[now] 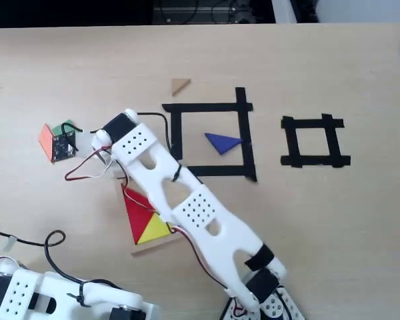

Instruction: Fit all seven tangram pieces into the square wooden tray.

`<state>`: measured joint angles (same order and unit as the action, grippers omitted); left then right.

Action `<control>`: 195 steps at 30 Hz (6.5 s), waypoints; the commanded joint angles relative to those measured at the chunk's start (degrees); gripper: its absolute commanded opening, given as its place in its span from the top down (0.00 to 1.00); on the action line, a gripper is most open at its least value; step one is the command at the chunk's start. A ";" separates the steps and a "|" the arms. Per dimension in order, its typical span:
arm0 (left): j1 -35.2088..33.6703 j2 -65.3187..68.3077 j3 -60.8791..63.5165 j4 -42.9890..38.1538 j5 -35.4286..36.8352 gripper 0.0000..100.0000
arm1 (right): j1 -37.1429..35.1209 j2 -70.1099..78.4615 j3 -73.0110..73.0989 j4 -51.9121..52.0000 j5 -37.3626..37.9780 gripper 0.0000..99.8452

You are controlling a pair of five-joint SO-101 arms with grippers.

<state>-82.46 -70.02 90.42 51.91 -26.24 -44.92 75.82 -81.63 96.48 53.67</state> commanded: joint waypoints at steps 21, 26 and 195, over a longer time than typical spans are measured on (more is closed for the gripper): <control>0.48 -0.44 -0.22 -0.88 -0.35 0.86 | 7.74 -0.57 -2.77 -0.79 0.53 0.99; 0.66 -0.44 -0.22 -0.88 -0.35 0.86 | 9.05 -0.66 -8.57 4.31 0.44 0.99; 0.48 -0.44 -0.22 -0.88 -0.44 0.86 | 6.33 -0.22 -1.45 -0.88 -16.44 0.93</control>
<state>-82.37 -70.02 90.42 51.91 -26.24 -38.68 76.18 -83.03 95.43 36.70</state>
